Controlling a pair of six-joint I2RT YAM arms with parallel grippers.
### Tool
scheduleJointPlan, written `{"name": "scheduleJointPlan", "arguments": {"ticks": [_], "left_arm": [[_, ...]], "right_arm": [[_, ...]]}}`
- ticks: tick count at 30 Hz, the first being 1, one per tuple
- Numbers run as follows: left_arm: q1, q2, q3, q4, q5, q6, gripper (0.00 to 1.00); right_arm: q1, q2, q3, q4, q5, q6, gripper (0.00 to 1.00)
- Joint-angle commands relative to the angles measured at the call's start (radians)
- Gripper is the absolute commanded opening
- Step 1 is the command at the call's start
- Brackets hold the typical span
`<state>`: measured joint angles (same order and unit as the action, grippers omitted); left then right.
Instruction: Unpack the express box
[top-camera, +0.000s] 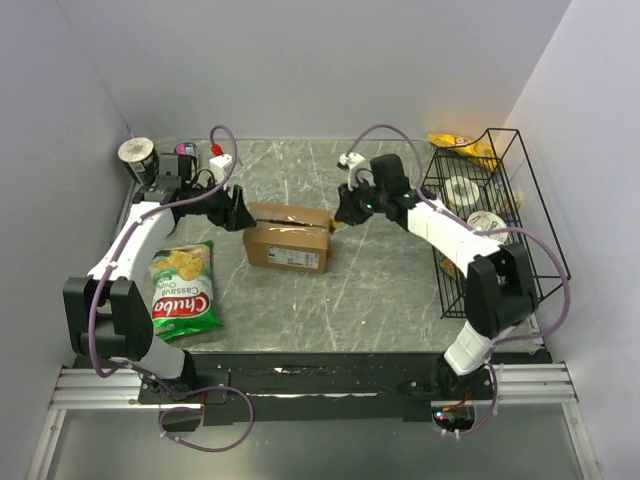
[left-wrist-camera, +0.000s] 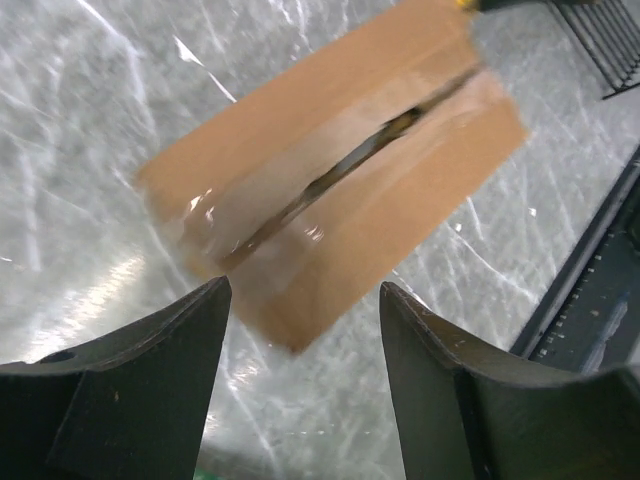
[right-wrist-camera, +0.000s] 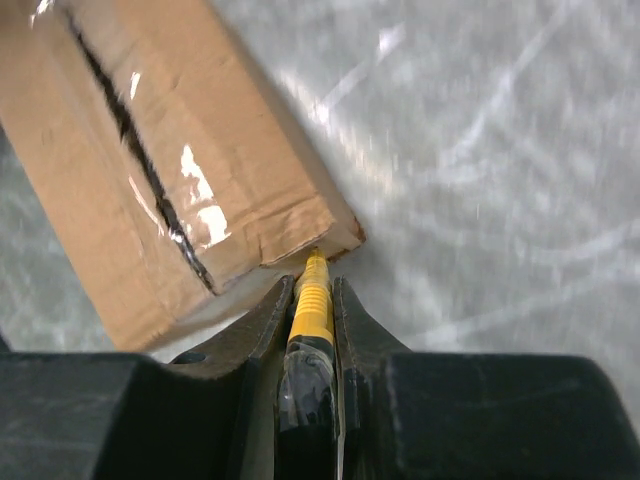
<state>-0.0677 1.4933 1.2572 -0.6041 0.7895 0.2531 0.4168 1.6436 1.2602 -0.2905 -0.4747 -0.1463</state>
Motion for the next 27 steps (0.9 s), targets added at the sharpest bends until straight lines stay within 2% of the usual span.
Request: {"name": "scheduleJointPlan", "arguments": {"ticks": [1,6,10,13,16,18,19,22,25,27], "left_arm": [[0.002,-0.033,-0.036,0.032,0.074,-0.066,0.67],[0.003,-0.068,-0.107,-0.031,0.080,-0.006,0.68],[0.003,-0.090,-0.099,-0.097,0.097,0.040,0.68],[0.003,-0.059,0.025,-0.214,0.094,0.174,0.70],[0.003,0.016,0.195,-0.264,0.091,0.239,0.71],[0.003,0.056,0.280,-0.243,0.119,0.223,0.71],[0.002,0.099,0.295,-0.223,0.131,0.174,0.71],[0.002,0.183,0.326,-0.108,0.146,0.086,0.71],[0.002,0.278,0.372,-0.071,0.140,0.060,0.71],[0.002,0.315,0.390,-0.051,0.143,0.057,0.71]], "right_arm": [[0.043,0.068,0.125,0.114,-0.013,0.042,0.00],[0.088,0.179,0.267,0.146,-0.025,0.085,0.00],[0.093,0.243,0.343,0.149,-0.015,0.111,0.00],[0.070,0.222,0.338,0.140,0.050,0.120,0.00],[-0.004,0.138,0.273,0.200,0.068,0.233,0.00],[-0.045,0.075,0.144,0.302,0.064,0.336,0.00],[-0.077,0.023,0.105,0.406,0.039,0.367,0.00],[-0.099,-0.013,0.053,0.450,0.012,0.470,0.00],[-0.124,0.001,0.045,0.482,-0.030,0.676,0.00],[-0.125,0.016,0.032,0.537,-0.035,0.746,0.00]]}}
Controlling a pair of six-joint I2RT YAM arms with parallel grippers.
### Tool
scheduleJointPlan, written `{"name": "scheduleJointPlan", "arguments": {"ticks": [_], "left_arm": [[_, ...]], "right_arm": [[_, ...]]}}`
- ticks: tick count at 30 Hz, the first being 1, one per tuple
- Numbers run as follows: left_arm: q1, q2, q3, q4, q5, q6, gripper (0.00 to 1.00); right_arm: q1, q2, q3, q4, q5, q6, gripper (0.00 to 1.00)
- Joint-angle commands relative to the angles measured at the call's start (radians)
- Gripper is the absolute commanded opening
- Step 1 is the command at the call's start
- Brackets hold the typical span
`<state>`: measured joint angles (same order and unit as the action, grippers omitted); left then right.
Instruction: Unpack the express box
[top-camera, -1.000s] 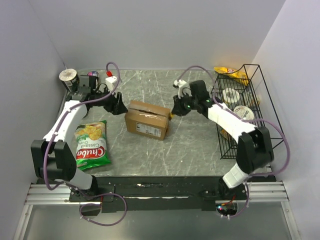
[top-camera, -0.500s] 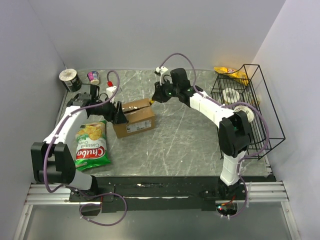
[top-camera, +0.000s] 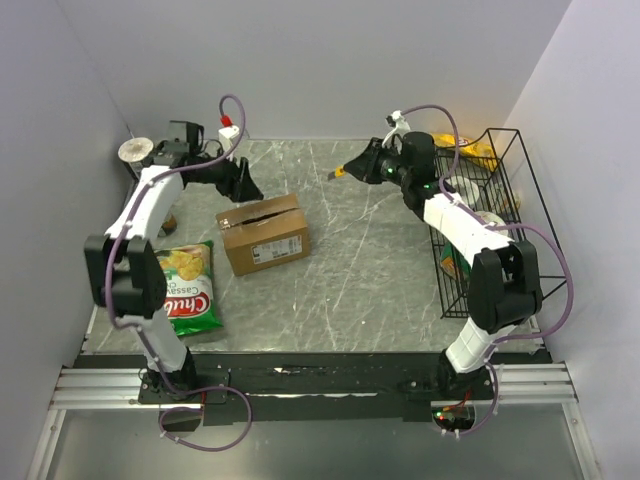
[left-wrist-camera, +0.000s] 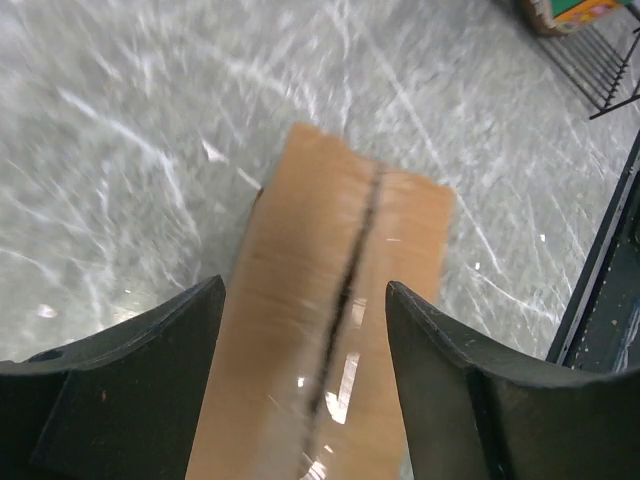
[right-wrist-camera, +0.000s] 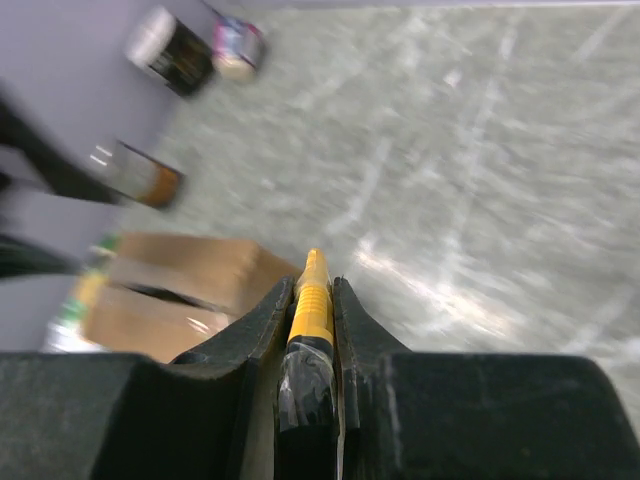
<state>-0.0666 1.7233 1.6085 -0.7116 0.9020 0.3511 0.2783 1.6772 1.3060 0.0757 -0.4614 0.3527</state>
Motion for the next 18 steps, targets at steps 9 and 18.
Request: {"name": "scheduleJointPlan", "arguments": {"ticks": [9,18], "left_arm": [[-0.001,0.223,0.054,0.093,0.026,-0.070,0.69],[-0.004,0.220,-0.002,0.096,0.028,-0.086,0.67]], "right_arm": [[0.044,0.045,-0.047,0.256,-0.040,0.385,0.00],[0.074,0.088,-0.044,0.236,-0.039,0.416,0.00]]}}
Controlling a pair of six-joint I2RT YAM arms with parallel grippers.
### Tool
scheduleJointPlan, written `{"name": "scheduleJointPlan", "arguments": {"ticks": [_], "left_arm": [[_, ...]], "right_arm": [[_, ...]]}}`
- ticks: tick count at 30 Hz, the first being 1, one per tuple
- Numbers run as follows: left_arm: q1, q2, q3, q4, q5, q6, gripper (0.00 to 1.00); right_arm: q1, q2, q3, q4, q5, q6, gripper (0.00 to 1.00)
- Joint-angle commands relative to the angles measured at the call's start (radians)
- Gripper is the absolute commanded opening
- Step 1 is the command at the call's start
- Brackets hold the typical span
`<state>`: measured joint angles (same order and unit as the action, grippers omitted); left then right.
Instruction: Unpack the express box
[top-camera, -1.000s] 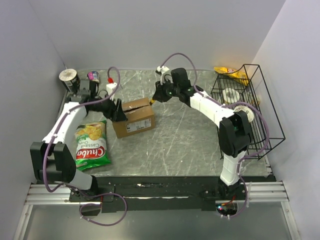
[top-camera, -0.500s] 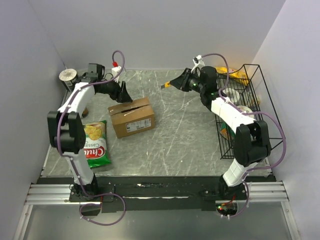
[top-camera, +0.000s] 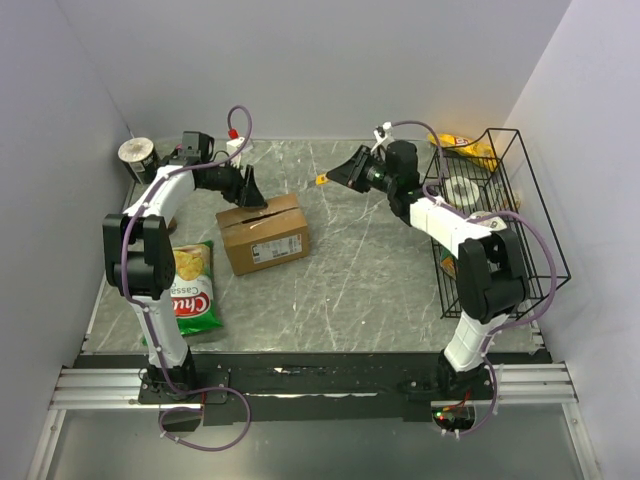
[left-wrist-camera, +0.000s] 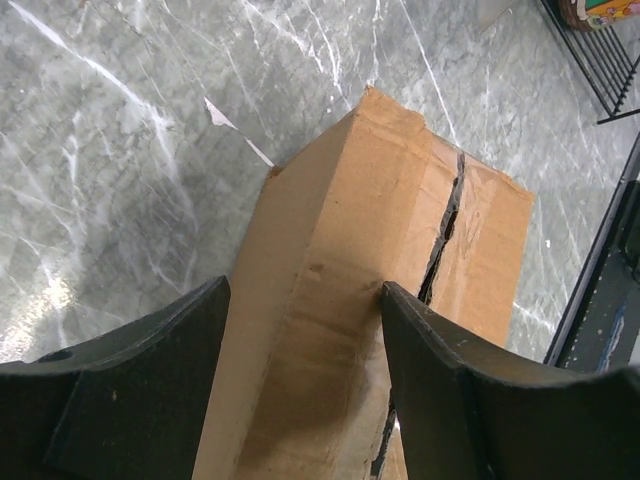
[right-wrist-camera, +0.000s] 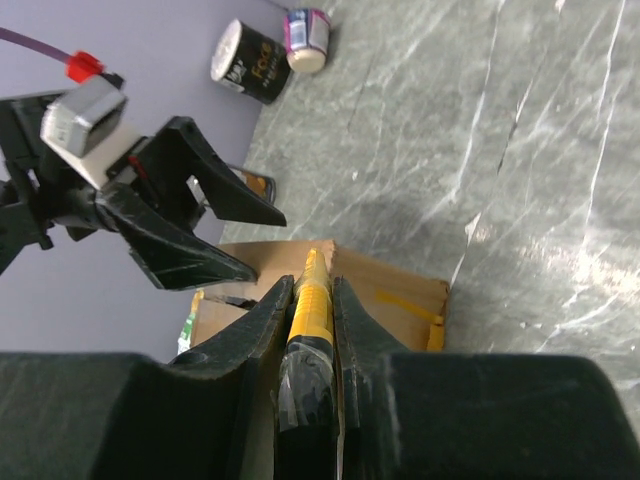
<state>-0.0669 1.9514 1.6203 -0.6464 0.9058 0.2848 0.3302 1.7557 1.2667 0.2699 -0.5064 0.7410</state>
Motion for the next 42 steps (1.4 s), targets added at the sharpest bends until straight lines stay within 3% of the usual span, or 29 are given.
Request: {"name": "scheduleJointPlan", "arguments": {"ticks": [1,18,42], "left_arm": [[-0.004,-0.011,-0.019,0.033,0.027,-0.030,0.67],[-0.005,-0.031,-0.066,0.048,0.024,-0.052,0.61],[-0.005,-0.039,-0.088,0.056,0.021,-0.056,0.59]], "right_arm": [[0.027,0.013,-0.003,0.038,0.012,0.031,0.00],[0.076,0.042,0.079,-0.118,0.163,0.101,0.00],[0.087,0.094,0.099,-0.040,0.163,0.169,0.00]]}}
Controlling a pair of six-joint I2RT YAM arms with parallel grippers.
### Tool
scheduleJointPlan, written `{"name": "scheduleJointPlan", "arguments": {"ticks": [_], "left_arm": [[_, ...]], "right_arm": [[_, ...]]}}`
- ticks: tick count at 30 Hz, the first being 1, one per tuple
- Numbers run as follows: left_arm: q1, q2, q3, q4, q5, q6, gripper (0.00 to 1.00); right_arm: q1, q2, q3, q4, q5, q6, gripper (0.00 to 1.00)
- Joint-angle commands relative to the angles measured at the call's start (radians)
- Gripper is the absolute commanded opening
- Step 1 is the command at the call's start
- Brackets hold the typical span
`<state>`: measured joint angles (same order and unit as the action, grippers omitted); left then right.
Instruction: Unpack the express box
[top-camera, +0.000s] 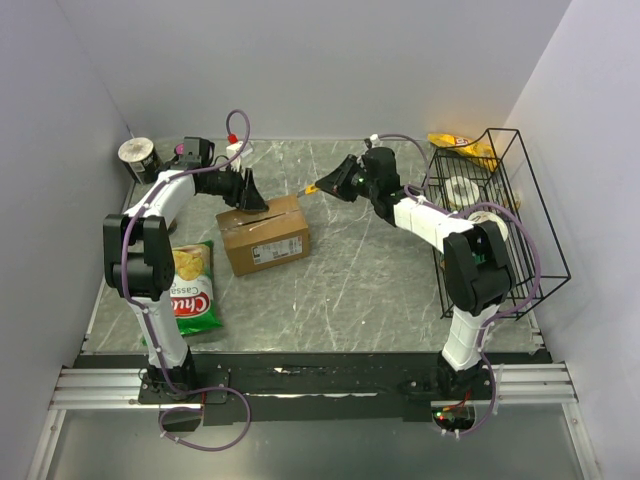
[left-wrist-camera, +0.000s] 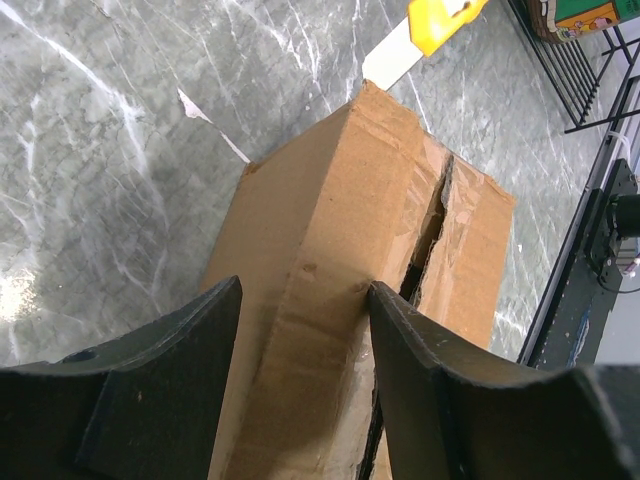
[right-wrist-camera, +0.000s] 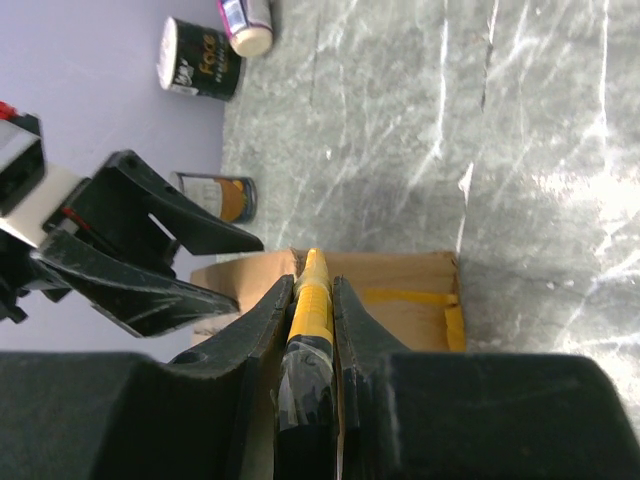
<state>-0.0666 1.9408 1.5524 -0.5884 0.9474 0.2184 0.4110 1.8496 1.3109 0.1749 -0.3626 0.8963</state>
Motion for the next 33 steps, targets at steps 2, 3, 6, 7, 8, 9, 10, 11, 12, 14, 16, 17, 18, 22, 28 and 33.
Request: {"name": "scheduleJointPlan", "arguments": {"ticks": [2,3,6,7,8,9,10,11,12,14,16,17,18,22,28,33], "left_arm": [[-0.006,-0.028,-0.020,-0.004,-0.022,0.012,0.59],[-0.006,-0.029,-0.021,-0.004,-0.022,0.010,0.59],[-0.007,-0.031,-0.025,-0.004,-0.022,0.009,0.59],[-0.006,-0.032,-0.025,-0.004,-0.024,0.009,0.59],[-0.006,-0.031,-0.025,-0.004,-0.024,0.009,0.59],[-0.006,-0.031,-0.025,-0.004,-0.025,0.010,0.59],[-0.006,-0.029,-0.025,-0.002,-0.027,0.006,0.58],[-0.006,-0.028,-0.025,0.002,-0.027,0.003,0.58],[-0.006,-0.029,-0.025,0.005,-0.029,-0.002,0.58],[-0.006,-0.023,-0.026,0.016,-0.041,-0.027,0.55],[-0.006,-0.017,-0.026,0.033,-0.058,-0.057,0.52],[-0.006,-0.016,-0.023,0.033,-0.062,-0.059,0.47],[-0.006,-0.014,-0.023,0.039,-0.065,-0.060,0.44],[-0.007,0.003,-0.025,0.061,-0.056,-0.103,0.27],[-0.006,0.014,-0.020,0.094,-0.035,-0.152,0.07],[-0.006,0.015,-0.014,0.116,-0.042,-0.180,0.01]], "right_arm": [[0.006,0.000,0.054,0.057,0.013,0.018,0.00],[0.008,0.000,0.056,0.058,0.010,0.024,0.00],[0.006,0.002,0.053,0.063,-0.007,0.033,0.00],[0.008,0.005,0.054,0.057,-0.012,0.033,0.00],[0.008,0.003,0.053,0.057,-0.015,0.038,0.00],[0.008,0.007,0.051,0.057,-0.019,0.039,0.00],[0.008,0.005,0.048,0.052,-0.025,0.039,0.00],[0.008,0.005,0.048,0.046,-0.026,0.036,0.00],[0.008,0.003,0.045,0.043,-0.029,0.035,0.00],[0.011,0.002,0.039,0.035,-0.036,0.035,0.00],[0.009,-0.009,0.027,0.026,-0.039,0.033,0.00],[0.011,-0.012,0.021,0.021,-0.042,0.033,0.00],[0.011,-0.016,0.008,0.020,-0.042,0.035,0.00],[0.012,-0.039,-0.007,0.002,-0.035,0.030,0.00],[0.011,-0.055,-0.009,-0.028,-0.033,0.010,0.00],[0.012,-0.064,-0.006,-0.048,-0.035,0.006,0.00]]}}
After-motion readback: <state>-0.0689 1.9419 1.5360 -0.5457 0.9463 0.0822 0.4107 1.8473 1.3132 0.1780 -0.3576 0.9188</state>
